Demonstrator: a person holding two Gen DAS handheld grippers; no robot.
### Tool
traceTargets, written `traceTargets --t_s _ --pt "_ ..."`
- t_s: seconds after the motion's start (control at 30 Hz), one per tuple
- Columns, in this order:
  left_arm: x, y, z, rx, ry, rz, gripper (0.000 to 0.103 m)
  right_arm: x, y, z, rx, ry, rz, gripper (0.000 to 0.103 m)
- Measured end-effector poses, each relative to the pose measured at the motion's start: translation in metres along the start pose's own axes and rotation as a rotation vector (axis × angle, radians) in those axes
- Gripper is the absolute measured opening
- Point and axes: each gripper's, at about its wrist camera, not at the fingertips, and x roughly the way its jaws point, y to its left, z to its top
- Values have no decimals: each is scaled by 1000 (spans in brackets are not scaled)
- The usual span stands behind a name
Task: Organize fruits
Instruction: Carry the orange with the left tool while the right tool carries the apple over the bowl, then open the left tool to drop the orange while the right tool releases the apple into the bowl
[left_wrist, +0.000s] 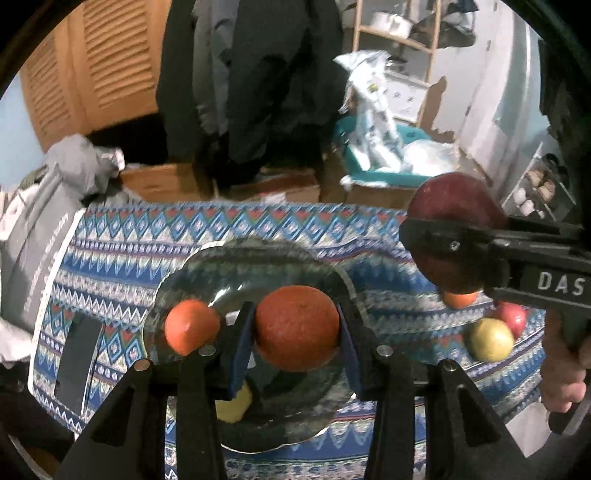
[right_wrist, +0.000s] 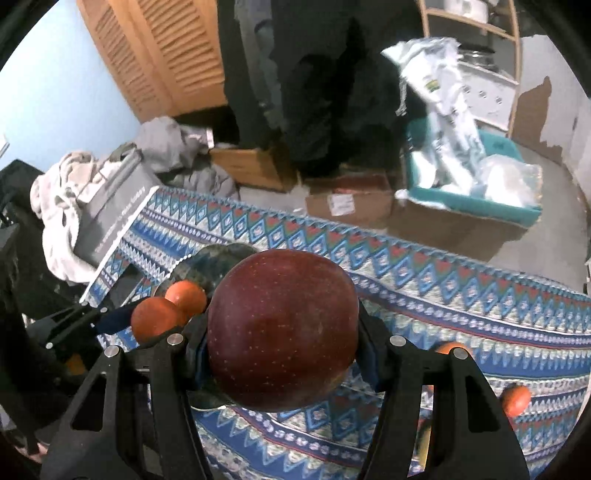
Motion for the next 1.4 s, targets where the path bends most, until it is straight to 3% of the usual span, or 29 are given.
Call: traceTargets --t_s 0.2,0.4,0.7,0.87,0.93,1.1,1.4 --pt "30 23 -15 -25 68 24 44 39 16 -3 -16 82 13 62" --pt "54 40 -27 -79 140 2 44 74 21 -11 -12 168 15 62" --pt "71 50 -37 -117 199 -8 44 98 32 -21 -37 243 12 62" --pt "71 49 -36 -115 193 -3 49 105 30 -24 -23 269 16 62" --pt "70 48 -36 -115 194 12 60 108 28 -25 -13 276 16 63" --pt "63 49 -35 -116 184 17 66 105 22 -25 16 261 40 64" --pt "50 41 -32 -100 165 43 68 81 22 -16 11 201 23 64"
